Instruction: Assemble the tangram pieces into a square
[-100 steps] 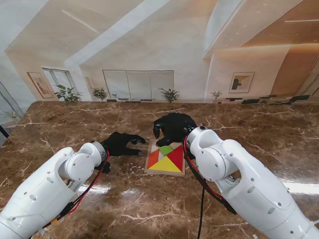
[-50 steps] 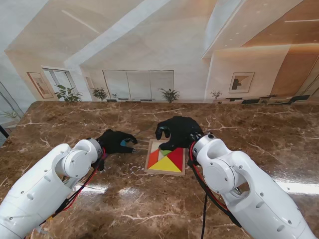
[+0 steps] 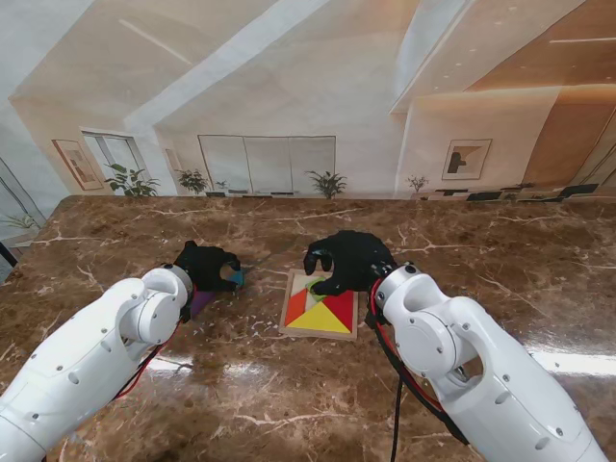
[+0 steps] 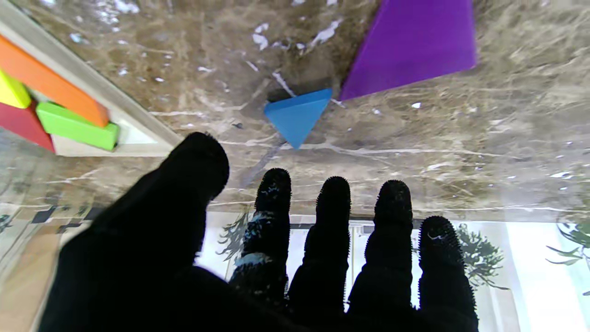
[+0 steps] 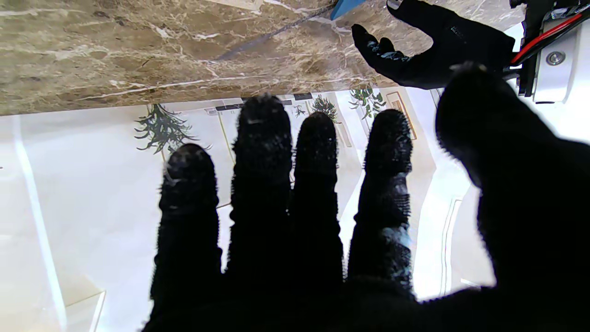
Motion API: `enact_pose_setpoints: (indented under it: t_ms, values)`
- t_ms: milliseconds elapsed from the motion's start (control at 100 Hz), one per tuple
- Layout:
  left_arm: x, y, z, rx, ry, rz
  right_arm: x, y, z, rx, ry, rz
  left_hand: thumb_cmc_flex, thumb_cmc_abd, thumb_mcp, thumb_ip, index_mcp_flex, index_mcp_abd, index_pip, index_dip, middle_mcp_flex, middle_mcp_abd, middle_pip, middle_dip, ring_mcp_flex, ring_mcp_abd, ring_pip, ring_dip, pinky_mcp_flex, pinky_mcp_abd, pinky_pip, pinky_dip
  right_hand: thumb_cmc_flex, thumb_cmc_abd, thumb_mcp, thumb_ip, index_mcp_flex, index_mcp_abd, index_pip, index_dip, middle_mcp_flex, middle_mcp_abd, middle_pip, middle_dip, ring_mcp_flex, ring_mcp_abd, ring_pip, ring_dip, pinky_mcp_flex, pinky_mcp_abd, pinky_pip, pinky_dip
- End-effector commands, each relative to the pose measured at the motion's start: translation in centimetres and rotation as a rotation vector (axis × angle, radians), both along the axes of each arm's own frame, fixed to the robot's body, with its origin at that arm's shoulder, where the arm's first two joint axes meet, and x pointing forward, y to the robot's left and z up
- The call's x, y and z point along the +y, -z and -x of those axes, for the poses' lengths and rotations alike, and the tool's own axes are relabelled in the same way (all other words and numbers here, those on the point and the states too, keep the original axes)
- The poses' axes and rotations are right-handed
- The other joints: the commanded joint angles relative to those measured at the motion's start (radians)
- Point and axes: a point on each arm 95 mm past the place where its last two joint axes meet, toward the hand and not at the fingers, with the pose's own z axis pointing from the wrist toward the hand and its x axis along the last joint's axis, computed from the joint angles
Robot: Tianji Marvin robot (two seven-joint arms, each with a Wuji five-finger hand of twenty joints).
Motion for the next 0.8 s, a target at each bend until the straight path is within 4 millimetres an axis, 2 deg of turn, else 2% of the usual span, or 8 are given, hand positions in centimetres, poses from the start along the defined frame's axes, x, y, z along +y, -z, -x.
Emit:
enact_pose_setpoints:
  t_ms: [0, 130, 400, 490, 650, 780, 790]
  values:
    - [-0.1, 0.3, 0.0, 0.018, -0.012, -0.007, 0.0, 0.7, 0.1, 0.030, 0.003, 0.004, -0.033, -0.026, 0.019, -0.023, 0.010, 0.022, 0.017, 0.026, -0.013, 0.032, 0.017, 0.013, 0.011, 0.022, 0.026, 0.020, -0.017, 0.010, 0.029, 0.014, 0.002, -0.005, -0.001, 0.022, -0.007, -0.001, -0.010, -0.007, -0.008, 0.001, -0.004, -0.005, 0.002, 0.002, -0.005, -0.002, -0.007, 0.007, 0.017, 0.006]
    - [-0.2, 0.7, 0.0, 0.020, -0.018, -0.025, 0.0, 0.8, 0.1, 0.033, 0.003, 0.003, -0.027, -0.050, 0.026, -0.024, -0.022, -0.001, 0.007, 0.025, -0.025, 0.024, 0.004, 0.010, 0.014, 0.024, 0.027, 0.018, -0.010, 0.016, 0.039, 0.013, 0.003, 0.000, 0.000, 0.023, -0.004, 0.001, -0.013, -0.008, -0.007, 0.002, -0.004, -0.006, 0.006, 0.001, -0.005, -0.002, -0.004, 0.007, 0.020, 0.006]
    - [0.2, 1.0, -1.0, 0.018, 0.080, -0.044, 0.0, 1.0, 0.1, 0.040, 0.006, -0.003, 0.022, -0.133, 0.172, -0.026, -0.071, -0.102, 0.079, 0.057, -0.106, -0.045, -0.031, -0.032, 0.008, -0.006, 0.031, 0.013, -0.008, 0.002, 0.092, 0.022, 0.001, 0.002, 0.001, 0.023, 0.008, 0.003, -0.016, -0.009, 0.002, 0.006, -0.003, -0.008, 0.014, 0.000, -0.002, -0.001, 0.002, 0.009, 0.025, 0.007]
    - [0.3, 0.9, -1.4, 0.009, 0.117, -0.054, 0.0, 1.0, 0.1, 0.043, 0.006, -0.004, 0.043, -0.153, 0.215, -0.025, -0.080, -0.125, 0.093, 0.062, -0.127, -0.084, -0.049, -0.063, 0.007, -0.013, 0.037, 0.013, -0.004, -0.002, 0.125, 0.030, 0.002, 0.006, 0.003, 0.024, 0.008, 0.004, -0.018, -0.009, 0.004, 0.006, -0.003, -0.008, 0.016, 0.001, -0.002, -0.001, 0.004, 0.008, 0.026, 0.007]
    - [0.3, 0.7, -2.1, 0.005, 0.163, -0.097, 0.0, 0.9, 0.1, 0.047, 0.007, -0.007, 0.063, -0.178, 0.267, -0.025, -0.063, -0.151, 0.113, 0.069, -0.087, -0.132, -0.056, -0.114, -0.007, -0.027, 0.033, 0.003, 0.001, -0.020, 0.178, 0.036, 0.003, 0.009, 0.002, 0.024, 0.013, 0.005, -0.019, -0.009, 0.006, 0.007, -0.003, -0.009, 0.019, 0.000, 0.000, -0.002, 0.006, 0.008, 0.029, 0.006]
    - [0.5, 0.6, -2.8, 0.023, 0.208, -0.143, 0.0, 0.9, 0.2, 0.054, 0.006, -0.007, 0.094, -0.191, 0.306, -0.020, -0.058, -0.165, 0.122, 0.074, -0.054, -0.152, -0.059, -0.144, -0.036, -0.034, 0.017, -0.009, 0.006, -0.032, 0.196, 0.029, 0.003, 0.011, 0.001, 0.025, 0.014, 0.006, -0.020, -0.009, 0.008, 0.008, -0.004, -0.009, 0.022, 0.000, 0.001, -0.001, 0.008, 0.008, 0.030, 0.006]
    - [0.5, 0.7, -2.8, 0.024, 0.212, -0.147, 0.0, 0.9, 0.2, 0.055, 0.006, -0.008, 0.097, -0.194, 0.312, -0.020, -0.058, -0.165, 0.123, 0.074, -0.049, -0.165, -0.061, -0.153, -0.035, -0.035, 0.011, -0.015, 0.008, -0.033, 0.198, 0.025, 0.003, 0.012, 0.002, 0.025, 0.015, 0.006, -0.020, -0.009, 0.007, 0.008, -0.004, -0.009, 0.022, 0.000, 0.001, -0.001, 0.008, 0.008, 0.030, 0.006]
